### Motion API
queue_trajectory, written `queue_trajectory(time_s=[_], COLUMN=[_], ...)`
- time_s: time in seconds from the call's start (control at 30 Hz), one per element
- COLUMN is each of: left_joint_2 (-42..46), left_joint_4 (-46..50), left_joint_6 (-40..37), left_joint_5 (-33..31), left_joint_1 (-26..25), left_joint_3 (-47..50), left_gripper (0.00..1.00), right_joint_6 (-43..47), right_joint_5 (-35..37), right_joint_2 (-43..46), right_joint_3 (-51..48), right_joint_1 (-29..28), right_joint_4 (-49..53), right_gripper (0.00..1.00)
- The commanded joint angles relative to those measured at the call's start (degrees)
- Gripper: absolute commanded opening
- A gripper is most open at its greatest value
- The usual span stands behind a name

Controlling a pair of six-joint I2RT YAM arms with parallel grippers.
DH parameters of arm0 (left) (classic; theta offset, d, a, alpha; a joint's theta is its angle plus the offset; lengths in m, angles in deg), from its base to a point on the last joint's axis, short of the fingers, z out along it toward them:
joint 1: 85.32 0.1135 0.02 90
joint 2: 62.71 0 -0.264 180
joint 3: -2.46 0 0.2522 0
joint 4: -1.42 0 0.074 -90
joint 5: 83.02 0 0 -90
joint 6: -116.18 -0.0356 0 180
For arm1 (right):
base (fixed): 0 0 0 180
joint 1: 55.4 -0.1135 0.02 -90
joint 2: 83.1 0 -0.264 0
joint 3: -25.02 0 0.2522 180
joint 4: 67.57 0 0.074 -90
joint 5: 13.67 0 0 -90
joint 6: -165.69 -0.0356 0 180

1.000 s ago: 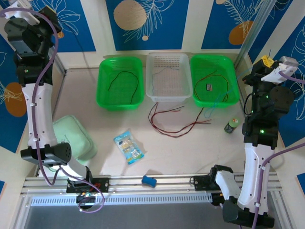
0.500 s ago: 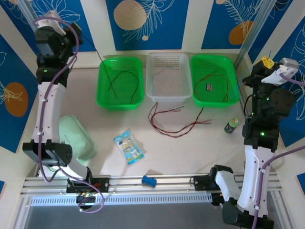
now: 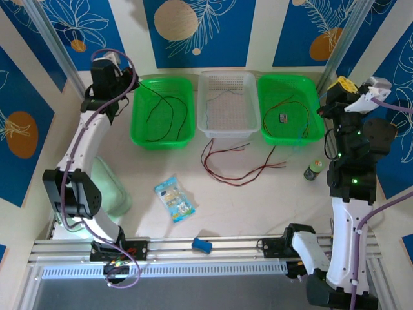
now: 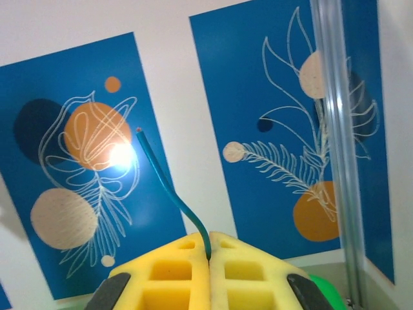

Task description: Untangle the cables

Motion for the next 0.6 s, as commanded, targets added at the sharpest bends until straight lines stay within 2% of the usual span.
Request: queue_trajectory(time_s=[0.0,0.23,0.5,0.53,0.57], left_joint_2=[-3.87,-11.92,-19.47,-19.99,-20.25], left_joint_4=[3.08,7.23,11.94,12.27,12.45], left_joint_6=[-0.06,-3.74,-4.77,-4.85,-4.90], left_joint_5=[1.80,-0.41,0.27,0.64,0.79], left_joint_1=[-0.90,-3.88,-5.58,-5.62,-5.64], left_joint_3=[0.97,0.94,-2.48,-2.77,-2.83], left_gripper=[0.00,0.00,0.00,0.02,0.13], right_joint_6=[-4.09,-2.92,-3.32,-3.27,-3.21], right_joint_5=[-3.51,-2.52,-1.43,-1.33,-1.10], right_joint_2=[-0.92,-4.29,-9.58,-10.61,-11.68], right_joint_3=[2.21,1.81,2.25,2.57,3.09], right_joint_1=[-1.24,-7.68,-13.26,-14.15,-14.93], right_joint_4=[-0.81,-1.91,-3.65,-4.10,-4.27], right_gripper=[0.00,0.00,0.00,0.00,0.00])
